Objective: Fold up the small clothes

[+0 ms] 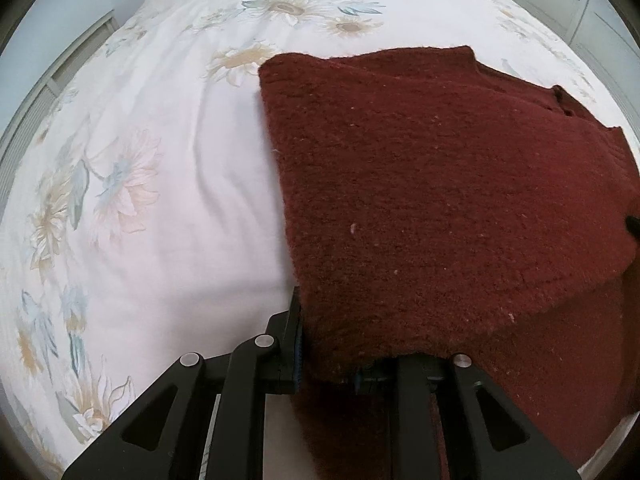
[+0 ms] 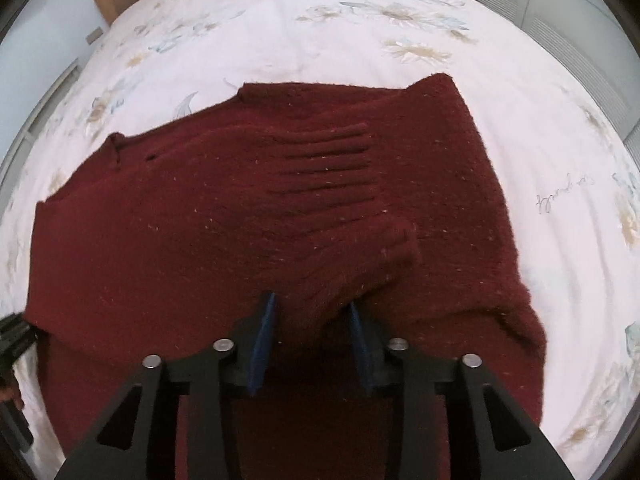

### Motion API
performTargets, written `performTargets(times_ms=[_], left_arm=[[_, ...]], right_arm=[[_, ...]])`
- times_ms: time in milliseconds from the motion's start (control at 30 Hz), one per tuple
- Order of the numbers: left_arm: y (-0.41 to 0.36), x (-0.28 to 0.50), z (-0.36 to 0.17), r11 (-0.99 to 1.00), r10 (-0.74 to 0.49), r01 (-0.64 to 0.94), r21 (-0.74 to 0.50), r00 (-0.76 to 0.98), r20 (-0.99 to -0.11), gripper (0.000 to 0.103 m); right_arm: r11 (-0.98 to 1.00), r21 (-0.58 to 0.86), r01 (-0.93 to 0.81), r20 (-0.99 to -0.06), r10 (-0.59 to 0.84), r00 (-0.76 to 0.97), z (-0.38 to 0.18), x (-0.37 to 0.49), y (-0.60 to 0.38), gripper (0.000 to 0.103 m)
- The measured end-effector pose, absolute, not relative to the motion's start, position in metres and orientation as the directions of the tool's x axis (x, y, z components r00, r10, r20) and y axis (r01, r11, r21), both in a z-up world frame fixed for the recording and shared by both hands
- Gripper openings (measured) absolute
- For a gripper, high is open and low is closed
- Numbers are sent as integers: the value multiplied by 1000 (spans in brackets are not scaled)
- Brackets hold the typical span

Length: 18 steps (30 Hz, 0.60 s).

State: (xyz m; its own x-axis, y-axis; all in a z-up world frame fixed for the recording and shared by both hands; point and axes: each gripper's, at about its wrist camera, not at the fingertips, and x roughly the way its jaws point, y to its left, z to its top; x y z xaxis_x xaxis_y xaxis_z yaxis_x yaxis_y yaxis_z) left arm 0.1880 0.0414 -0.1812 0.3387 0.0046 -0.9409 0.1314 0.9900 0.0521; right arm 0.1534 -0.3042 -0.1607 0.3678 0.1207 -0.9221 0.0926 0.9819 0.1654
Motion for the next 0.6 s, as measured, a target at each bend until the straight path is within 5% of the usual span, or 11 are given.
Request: performTargets(times_ms=[200, 333, 400, 467, 533, 600], left_arm=[[40, 184, -173, 995, 26, 85, 55, 318, -948, 32], [43, 172, -147, 992, 21, 105, 64, 367, -930, 80], [41, 166, -130, 991, 17, 114, 67, 395, -919, 84], [36, 163, -114, 990, 7, 122, 64, 420, -908, 102], [27, 163, -100, 990, -22, 131, 41, 447, -894, 102], [13, 166, -94, 988, -73, 154, -2, 457, -886, 102]], right_arm=[[986, 134, 101, -926, 88, 366, -145, 146, -318, 68], [990, 115, 76, -905, 73, 420, -119, 140, -328, 81], [993, 102, 54, -892, 67, 448, -105, 139, -327, 84], [996, 89, 27, -881, 66, 469, -95, 140, -322, 92], [997, 79, -8, -869, 73, 490, -88, 141, -311, 103], [997, 57, -52, -858, 75, 508, -87, 142, -296, 103]])
